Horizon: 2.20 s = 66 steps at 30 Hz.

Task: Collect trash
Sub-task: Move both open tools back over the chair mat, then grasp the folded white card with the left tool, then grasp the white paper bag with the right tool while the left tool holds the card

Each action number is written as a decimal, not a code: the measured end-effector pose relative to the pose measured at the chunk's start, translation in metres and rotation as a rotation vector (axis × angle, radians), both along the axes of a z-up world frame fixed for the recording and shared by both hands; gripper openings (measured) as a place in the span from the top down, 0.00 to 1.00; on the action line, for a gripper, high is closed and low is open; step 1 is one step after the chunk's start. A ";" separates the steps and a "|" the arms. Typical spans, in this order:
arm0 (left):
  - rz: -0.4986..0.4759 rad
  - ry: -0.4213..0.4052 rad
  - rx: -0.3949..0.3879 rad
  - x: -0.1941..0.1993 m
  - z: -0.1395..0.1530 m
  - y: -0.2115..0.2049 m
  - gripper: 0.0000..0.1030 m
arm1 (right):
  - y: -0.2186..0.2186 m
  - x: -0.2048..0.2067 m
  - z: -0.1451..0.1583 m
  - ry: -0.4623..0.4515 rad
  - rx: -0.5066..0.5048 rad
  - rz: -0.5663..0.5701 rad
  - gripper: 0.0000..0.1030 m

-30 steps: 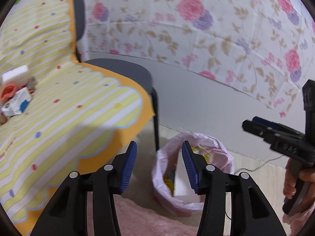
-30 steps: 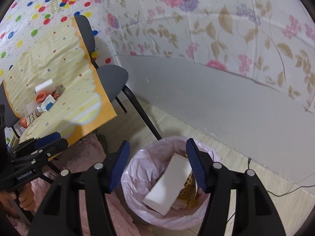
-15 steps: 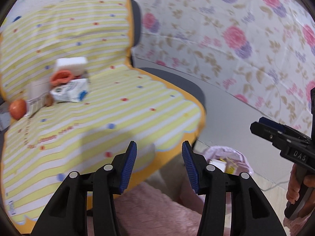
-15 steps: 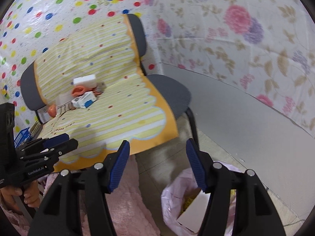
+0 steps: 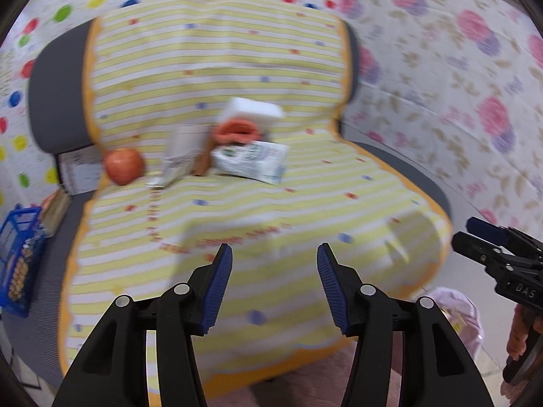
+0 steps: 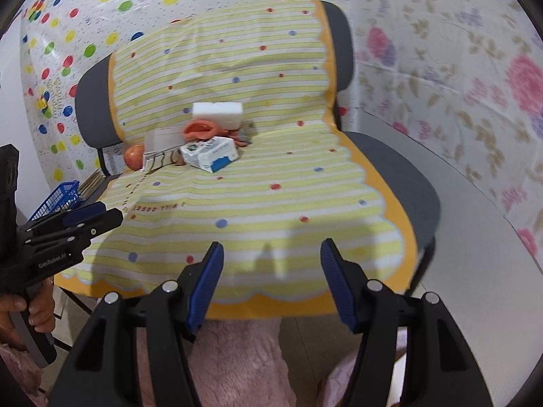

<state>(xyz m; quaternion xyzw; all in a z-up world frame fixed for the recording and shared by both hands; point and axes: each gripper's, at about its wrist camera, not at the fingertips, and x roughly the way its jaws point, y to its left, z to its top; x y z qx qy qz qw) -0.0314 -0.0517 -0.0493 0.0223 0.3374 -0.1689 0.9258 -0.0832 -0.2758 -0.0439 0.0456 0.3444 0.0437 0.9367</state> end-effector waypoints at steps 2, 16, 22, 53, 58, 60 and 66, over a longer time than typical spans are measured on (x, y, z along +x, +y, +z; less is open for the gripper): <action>0.047 -0.006 0.006 0.010 0.001 0.016 0.45 | 0.007 0.014 0.001 -0.003 -0.005 0.021 0.43; 0.204 0.034 0.023 0.096 -0.014 0.073 0.41 | 0.045 0.105 0.006 -0.008 0.007 0.107 0.44; 0.206 0.054 0.008 0.133 -0.020 0.080 0.41 | 0.051 0.143 0.003 0.007 0.001 0.109 0.59; 0.136 -0.093 -0.159 0.112 0.045 0.095 1.00 | 0.052 0.151 -0.009 0.045 0.037 0.121 0.63; 0.240 -0.162 -0.119 0.087 0.049 0.121 1.00 | 0.074 0.147 -0.010 0.052 0.050 0.178 0.61; 0.263 -0.141 -0.106 0.085 0.040 0.127 1.00 | 0.088 0.150 -0.010 0.056 0.061 0.206 0.48; 0.315 -0.093 -0.107 0.092 0.016 0.147 1.00 | 0.135 0.175 -0.019 0.087 0.104 0.296 0.40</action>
